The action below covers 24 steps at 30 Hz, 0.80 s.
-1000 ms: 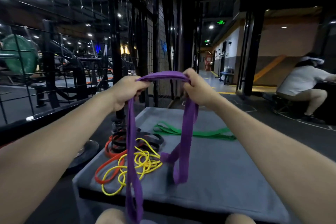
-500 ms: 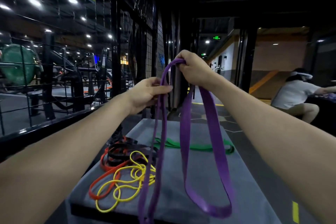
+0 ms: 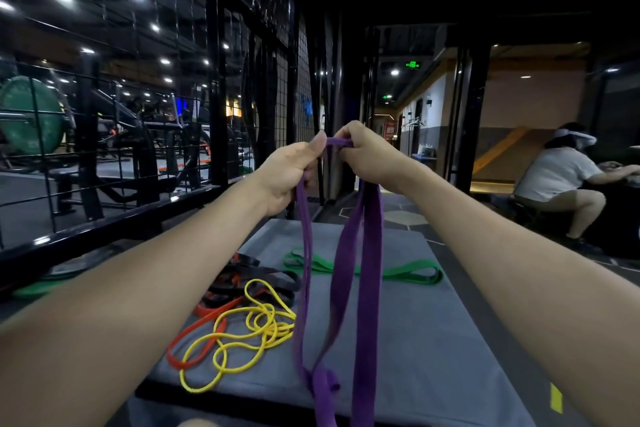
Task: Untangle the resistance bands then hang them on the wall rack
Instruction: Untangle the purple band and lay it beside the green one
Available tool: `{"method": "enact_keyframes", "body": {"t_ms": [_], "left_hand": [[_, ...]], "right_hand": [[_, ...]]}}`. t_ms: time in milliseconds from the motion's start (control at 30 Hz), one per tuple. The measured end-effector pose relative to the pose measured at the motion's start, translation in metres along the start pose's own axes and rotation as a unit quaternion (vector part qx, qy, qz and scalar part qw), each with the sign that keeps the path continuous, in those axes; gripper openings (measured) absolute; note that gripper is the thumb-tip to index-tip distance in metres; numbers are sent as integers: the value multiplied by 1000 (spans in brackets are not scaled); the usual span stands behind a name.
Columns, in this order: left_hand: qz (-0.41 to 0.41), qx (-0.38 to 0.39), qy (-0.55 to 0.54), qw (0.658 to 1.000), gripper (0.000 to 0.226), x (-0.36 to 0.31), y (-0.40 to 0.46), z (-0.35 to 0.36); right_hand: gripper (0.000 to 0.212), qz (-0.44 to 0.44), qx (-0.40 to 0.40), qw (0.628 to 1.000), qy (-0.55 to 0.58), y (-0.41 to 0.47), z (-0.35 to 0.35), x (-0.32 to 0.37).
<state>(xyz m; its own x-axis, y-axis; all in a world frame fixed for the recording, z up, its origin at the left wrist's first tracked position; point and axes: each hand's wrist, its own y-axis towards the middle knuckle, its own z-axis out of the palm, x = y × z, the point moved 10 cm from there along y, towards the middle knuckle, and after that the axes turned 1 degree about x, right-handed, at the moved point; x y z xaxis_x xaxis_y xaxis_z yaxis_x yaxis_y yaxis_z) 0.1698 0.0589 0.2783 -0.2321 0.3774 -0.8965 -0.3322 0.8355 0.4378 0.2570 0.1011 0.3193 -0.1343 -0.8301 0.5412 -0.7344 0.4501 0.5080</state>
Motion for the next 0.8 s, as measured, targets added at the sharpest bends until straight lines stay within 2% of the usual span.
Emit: {"method": "enact_keyframes", "body": {"t_ms": [200,400,700,800], "left_hand": [[14,-40,-84,996,26,-6,10,9],[-1,-94,-183,979,31,-2,39,22],[25,-75,-346,935,34,-16,99,92],[33,-84,-385,918,32,-12,111,93]], "right_hand": [[16,32,-5,999,44,-9,18,-45],[14,99,-20,990,101,-33,22,-115],[21,91,-116,989,-5,-24,-81,-139],[15,78,-112,989,-57,-16,-98,-140]]}}
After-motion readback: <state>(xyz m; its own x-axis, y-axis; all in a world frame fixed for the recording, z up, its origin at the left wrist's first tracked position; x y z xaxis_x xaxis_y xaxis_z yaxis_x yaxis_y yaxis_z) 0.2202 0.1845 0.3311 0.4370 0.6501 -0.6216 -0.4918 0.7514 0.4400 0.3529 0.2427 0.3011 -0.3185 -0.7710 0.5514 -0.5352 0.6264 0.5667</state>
